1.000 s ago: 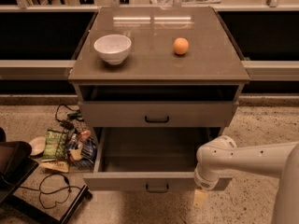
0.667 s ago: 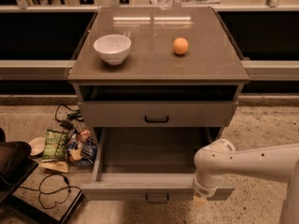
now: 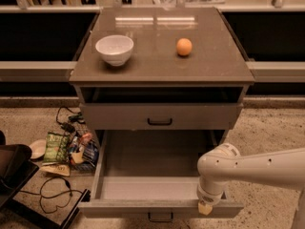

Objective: Open middle drawer

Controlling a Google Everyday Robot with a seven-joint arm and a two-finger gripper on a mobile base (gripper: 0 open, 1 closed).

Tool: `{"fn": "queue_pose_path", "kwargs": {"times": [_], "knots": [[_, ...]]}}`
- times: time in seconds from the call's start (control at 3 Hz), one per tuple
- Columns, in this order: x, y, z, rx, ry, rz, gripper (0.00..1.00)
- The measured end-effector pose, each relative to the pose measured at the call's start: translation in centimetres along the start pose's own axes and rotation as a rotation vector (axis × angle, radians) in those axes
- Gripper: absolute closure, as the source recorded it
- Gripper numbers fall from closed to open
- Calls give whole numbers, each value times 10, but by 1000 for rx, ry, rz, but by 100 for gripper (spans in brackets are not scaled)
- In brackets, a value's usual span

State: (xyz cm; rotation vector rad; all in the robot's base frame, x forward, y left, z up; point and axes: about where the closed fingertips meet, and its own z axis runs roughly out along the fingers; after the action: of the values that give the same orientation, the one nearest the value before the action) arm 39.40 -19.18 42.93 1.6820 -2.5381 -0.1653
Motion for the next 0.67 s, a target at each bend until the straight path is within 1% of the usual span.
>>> {"fn": "queue_pose_path", "kwargs": {"times": [0.33, 0.67], "knots": [[0, 0, 1, 0, 0, 0, 100], [3, 17, -3, 20, 0, 10, 100]]}}
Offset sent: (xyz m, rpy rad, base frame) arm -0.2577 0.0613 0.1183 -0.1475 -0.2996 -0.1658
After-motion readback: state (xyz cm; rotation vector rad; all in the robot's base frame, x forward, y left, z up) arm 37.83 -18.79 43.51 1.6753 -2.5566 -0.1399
